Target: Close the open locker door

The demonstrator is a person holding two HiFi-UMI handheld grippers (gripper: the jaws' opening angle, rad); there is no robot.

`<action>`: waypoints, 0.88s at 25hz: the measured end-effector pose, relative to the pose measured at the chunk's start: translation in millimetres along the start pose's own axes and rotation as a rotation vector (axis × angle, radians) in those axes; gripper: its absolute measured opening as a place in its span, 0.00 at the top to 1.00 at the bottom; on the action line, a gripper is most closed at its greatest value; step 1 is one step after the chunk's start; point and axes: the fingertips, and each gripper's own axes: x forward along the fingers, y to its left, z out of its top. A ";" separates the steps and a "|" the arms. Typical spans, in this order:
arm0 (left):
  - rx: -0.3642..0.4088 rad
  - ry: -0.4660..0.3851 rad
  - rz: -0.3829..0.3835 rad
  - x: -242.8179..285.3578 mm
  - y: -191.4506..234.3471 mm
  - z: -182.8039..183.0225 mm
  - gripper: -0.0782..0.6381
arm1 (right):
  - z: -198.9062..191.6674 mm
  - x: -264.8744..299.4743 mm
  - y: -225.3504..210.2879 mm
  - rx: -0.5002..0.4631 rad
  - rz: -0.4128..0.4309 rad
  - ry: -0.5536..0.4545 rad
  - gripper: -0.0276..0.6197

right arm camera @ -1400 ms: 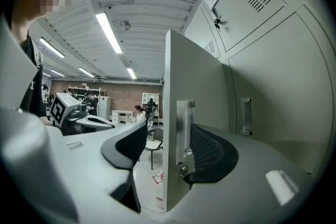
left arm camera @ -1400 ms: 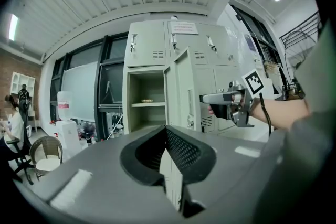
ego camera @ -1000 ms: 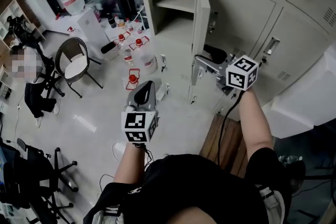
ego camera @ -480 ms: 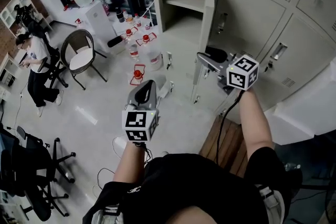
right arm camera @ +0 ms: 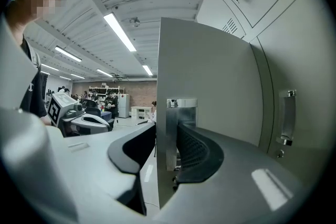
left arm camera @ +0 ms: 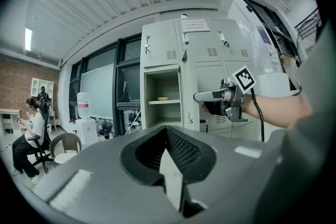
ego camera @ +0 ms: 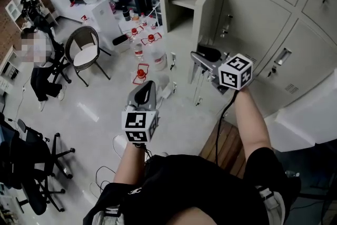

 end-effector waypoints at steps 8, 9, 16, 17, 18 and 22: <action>-0.022 0.016 0.038 1.5 5.5 -12.0 0.89 | 3.6 29.7 -0.3 -0.011 -0.002 0.007 0.76; -0.025 0.015 0.041 3.1 8.2 -12.8 0.89 | 3.9 34.1 0.0 -0.011 0.000 0.009 0.76; -0.031 0.002 0.034 28.3 34.4 -15.2 0.89 | 8.7 68.8 -2.4 -0.038 0.012 0.037 0.76; -0.031 -0.001 0.029 33.3 39.2 -15.1 0.89 | 9.2 74.4 -3.6 -0.041 0.012 0.041 0.76; -0.031 -0.004 0.026 38.2 44.8 -14.7 0.89 | 9.6 80.4 -4.8 -0.043 0.010 0.044 0.75; -0.033 -0.019 0.014 59.6 72.4 -10.4 0.89 | 13.2 108.4 -13.0 -0.053 -0.015 0.054 0.76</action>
